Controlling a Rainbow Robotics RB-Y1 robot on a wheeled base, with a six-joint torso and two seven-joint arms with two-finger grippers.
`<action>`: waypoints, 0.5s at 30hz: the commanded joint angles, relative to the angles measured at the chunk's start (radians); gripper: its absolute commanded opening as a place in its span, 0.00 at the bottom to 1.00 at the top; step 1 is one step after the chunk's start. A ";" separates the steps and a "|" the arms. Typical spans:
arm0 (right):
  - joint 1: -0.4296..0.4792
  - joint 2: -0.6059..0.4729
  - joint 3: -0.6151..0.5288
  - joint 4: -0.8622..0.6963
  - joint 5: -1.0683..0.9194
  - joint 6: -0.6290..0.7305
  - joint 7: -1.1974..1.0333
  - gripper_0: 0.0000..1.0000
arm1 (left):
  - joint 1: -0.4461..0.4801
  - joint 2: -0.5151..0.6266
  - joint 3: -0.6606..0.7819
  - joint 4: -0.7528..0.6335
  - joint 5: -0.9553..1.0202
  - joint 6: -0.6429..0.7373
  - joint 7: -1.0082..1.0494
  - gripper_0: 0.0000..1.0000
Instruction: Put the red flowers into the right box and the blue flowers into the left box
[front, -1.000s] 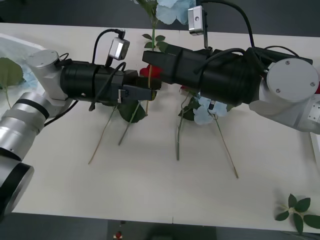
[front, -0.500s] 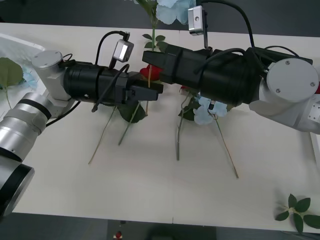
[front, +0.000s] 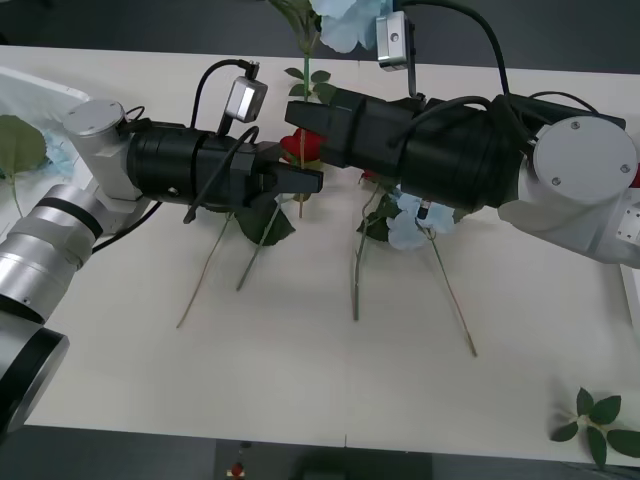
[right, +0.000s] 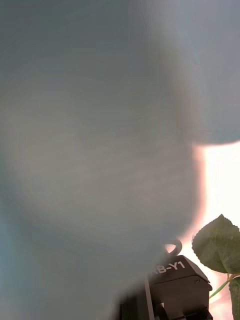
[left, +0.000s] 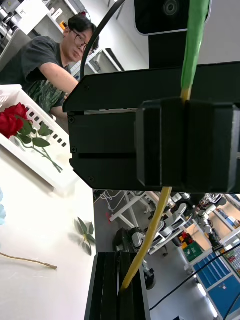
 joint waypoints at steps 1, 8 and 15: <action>-0.028 0.016 -0.009 -0.025 0.002 0.001 -0.006 0.00 | 0.004 -0.004 0.003 -0.028 0.013 0.000 -0.024 0.00; -0.028 0.016 -0.009 -0.025 0.002 0.001 -0.006 0.00 | 0.004 -0.004 0.003 -0.028 0.013 0.000 -0.024 0.00; -0.028 0.016 -0.009 -0.025 0.002 0.001 -0.006 0.35 | 0.003 -0.004 0.003 -0.028 0.013 0.000 -0.024 0.00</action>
